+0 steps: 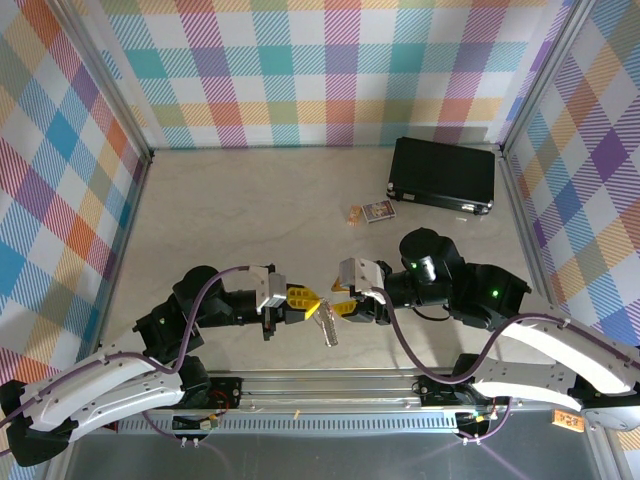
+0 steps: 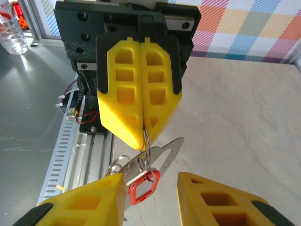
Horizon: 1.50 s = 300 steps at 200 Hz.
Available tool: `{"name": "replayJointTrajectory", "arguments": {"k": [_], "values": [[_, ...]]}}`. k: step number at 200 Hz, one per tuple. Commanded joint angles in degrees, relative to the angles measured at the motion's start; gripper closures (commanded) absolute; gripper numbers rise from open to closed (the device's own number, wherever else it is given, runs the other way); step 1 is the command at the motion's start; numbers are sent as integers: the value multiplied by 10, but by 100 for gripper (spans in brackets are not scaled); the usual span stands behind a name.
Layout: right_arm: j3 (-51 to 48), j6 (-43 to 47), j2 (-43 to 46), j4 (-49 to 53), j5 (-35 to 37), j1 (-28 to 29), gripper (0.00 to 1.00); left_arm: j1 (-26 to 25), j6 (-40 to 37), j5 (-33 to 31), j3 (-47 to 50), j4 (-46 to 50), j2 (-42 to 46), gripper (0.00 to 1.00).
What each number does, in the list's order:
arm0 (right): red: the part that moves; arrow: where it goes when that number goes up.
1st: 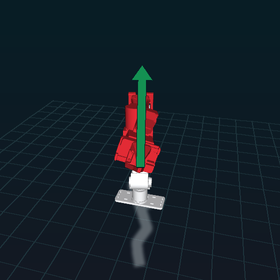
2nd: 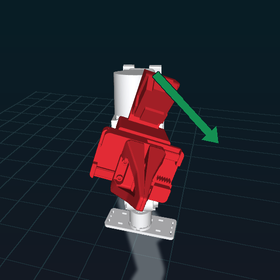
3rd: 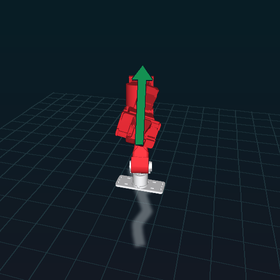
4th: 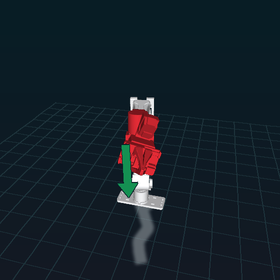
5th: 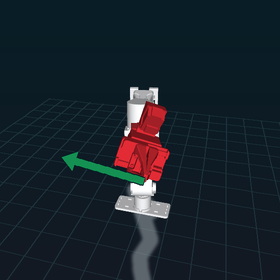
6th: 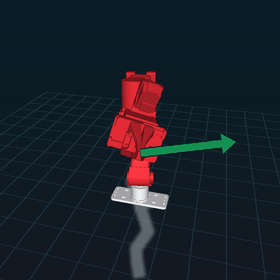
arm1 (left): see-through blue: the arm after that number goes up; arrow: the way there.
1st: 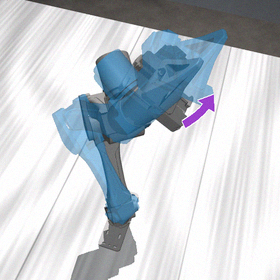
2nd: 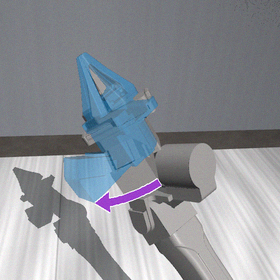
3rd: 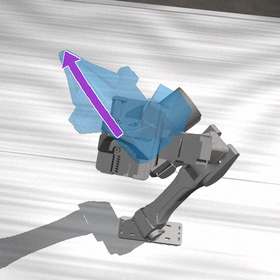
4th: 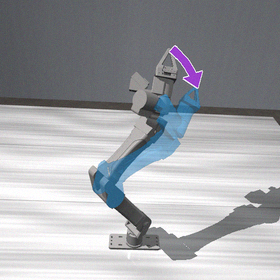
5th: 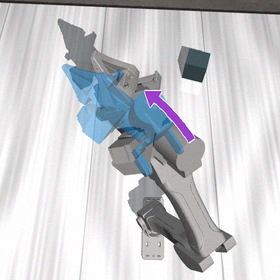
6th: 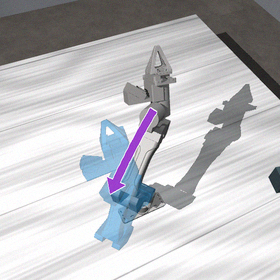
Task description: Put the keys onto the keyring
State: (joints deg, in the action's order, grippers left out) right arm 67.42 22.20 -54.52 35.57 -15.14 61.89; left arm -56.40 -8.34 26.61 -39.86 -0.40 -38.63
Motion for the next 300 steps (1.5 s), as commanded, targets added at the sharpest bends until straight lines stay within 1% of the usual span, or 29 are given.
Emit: {"name": "replayJointTrajectory", "arguments": {"k": [1, 71, 106, 153, 178, 235, 271, 280, 289, 300], "values": [[-4, -7, 2, -19, -24, 3, 68, -1, 9, 23, -4, -35, 6, 100], [-8, 0, -14, -20, -42, 3, 77, -1, 14, 32, -3, -40, 8, 100], [-10, 1, -18, -20, -48, 3, 88, -1, 17, 35, -3, -45, 8, 100], [-13, 5, -23, -16, -58, 3, 96, -1, 24, 39, -2, -55, 11, 100], [-15, 4, -22, -15, -60, 3, 97, -1, 28, 38, 2, -63, 15, 100], [-25, 1, -15, -26, -54, 3, 90, -1, 28, 42, 1, -64, 16, 100], [-33, -1, -11, -30, -53, 3, 92, -1, 28, 43, 0, -64, 16, 100], [-36, -3, -9, -31, -52, 3, 91, -1, 28, 42, 0, -63, 16, 100], [-39, -5, -5, -35, -48, 3, 87, -1, 27, 41, 0, -63, 17, 100], [-42, -7, -1, -39, -45, 3, 87, -1, 27, 40, 0, -64, 16, 100]]}}
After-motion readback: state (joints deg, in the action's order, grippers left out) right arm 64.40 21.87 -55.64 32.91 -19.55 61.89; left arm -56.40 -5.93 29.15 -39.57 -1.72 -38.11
